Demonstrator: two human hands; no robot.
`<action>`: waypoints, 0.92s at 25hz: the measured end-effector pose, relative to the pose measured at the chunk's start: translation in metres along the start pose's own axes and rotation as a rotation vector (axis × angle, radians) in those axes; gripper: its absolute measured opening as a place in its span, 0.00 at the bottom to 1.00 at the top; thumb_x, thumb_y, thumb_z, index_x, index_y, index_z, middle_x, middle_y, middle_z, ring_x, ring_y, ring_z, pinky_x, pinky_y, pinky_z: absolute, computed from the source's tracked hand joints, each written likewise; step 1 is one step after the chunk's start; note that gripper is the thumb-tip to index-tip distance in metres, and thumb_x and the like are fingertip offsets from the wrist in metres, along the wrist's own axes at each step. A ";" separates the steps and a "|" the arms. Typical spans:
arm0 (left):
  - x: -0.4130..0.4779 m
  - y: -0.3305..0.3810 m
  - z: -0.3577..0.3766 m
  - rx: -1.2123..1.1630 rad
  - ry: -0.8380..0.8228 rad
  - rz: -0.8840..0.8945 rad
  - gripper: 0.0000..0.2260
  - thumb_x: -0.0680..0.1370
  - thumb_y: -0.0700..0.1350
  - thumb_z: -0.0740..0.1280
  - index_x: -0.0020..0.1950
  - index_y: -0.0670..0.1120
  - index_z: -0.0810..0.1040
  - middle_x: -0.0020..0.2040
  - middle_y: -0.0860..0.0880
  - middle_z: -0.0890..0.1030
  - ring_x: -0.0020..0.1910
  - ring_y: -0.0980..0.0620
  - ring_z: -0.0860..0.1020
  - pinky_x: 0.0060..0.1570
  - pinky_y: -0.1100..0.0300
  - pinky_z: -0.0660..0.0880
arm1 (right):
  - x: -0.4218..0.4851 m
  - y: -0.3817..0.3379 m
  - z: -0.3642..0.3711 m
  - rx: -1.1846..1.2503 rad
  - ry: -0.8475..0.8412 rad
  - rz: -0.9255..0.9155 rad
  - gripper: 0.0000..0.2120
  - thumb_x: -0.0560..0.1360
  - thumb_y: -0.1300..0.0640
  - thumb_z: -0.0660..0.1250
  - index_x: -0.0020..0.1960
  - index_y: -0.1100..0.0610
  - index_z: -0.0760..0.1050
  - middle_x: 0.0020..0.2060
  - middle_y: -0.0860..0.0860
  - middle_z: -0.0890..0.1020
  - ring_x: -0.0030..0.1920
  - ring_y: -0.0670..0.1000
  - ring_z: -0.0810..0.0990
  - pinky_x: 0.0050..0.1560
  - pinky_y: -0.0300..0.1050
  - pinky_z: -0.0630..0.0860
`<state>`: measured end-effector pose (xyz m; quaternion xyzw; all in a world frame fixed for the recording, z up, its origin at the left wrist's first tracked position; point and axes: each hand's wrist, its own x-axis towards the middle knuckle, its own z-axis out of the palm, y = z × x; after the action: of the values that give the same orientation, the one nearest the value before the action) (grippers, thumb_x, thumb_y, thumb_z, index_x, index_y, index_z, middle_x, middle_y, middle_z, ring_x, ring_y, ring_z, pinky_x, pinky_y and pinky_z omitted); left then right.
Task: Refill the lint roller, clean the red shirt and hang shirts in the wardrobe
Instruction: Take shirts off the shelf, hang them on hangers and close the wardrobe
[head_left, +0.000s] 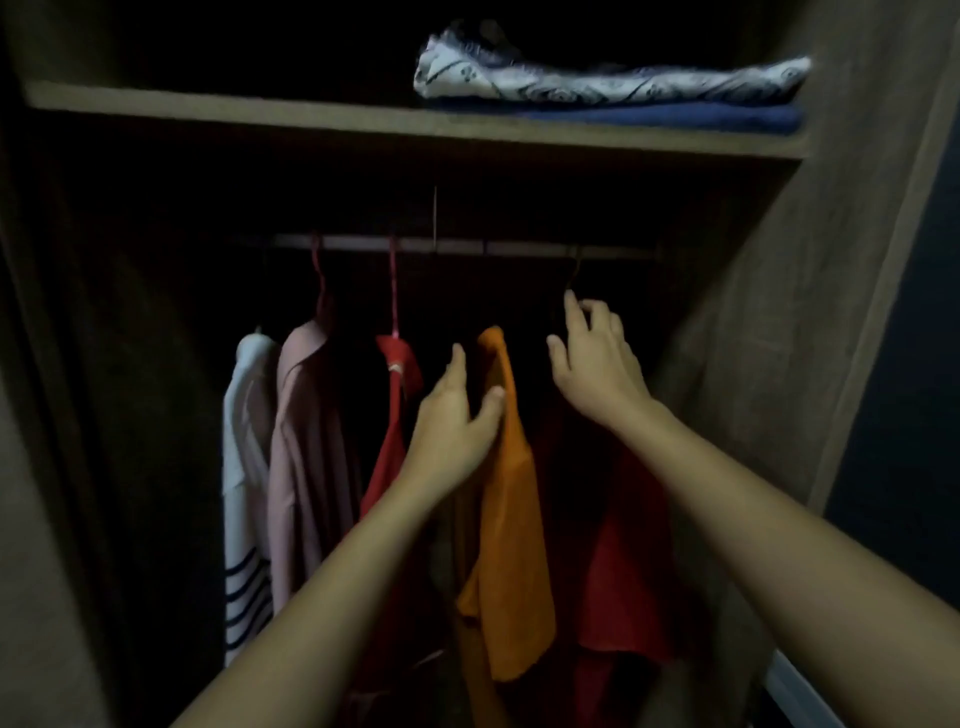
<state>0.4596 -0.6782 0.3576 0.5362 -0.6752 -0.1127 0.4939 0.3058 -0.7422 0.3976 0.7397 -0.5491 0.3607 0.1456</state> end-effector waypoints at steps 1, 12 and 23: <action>-0.013 -0.008 -0.011 0.017 0.059 0.055 0.28 0.80 0.48 0.59 0.76 0.42 0.52 0.75 0.44 0.60 0.74 0.50 0.59 0.67 0.68 0.54 | -0.023 -0.012 0.004 0.056 0.069 -0.072 0.25 0.79 0.52 0.55 0.74 0.60 0.57 0.69 0.59 0.65 0.69 0.58 0.64 0.63 0.52 0.68; -0.218 -0.186 -0.138 0.357 0.271 0.276 0.21 0.80 0.41 0.56 0.71 0.35 0.60 0.72 0.42 0.60 0.73 0.46 0.58 0.73 0.60 0.55 | -0.284 -0.193 0.170 0.385 -0.134 -0.495 0.20 0.73 0.54 0.62 0.62 0.64 0.73 0.57 0.60 0.79 0.60 0.57 0.74 0.64 0.49 0.67; -0.216 -0.321 -0.248 1.067 -0.122 0.508 0.24 0.80 0.48 0.52 0.75 0.43 0.55 0.75 0.47 0.53 0.75 0.53 0.39 0.72 0.53 0.45 | -0.322 -0.328 0.263 -0.407 -0.611 -0.981 0.24 0.78 0.49 0.54 0.71 0.60 0.63 0.68 0.55 0.70 0.71 0.56 0.64 0.75 0.52 0.50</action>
<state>0.8382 -0.5325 0.1413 0.5244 -0.7729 0.3335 0.1278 0.6612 -0.5587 0.0497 0.9336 -0.2193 -0.0888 0.2692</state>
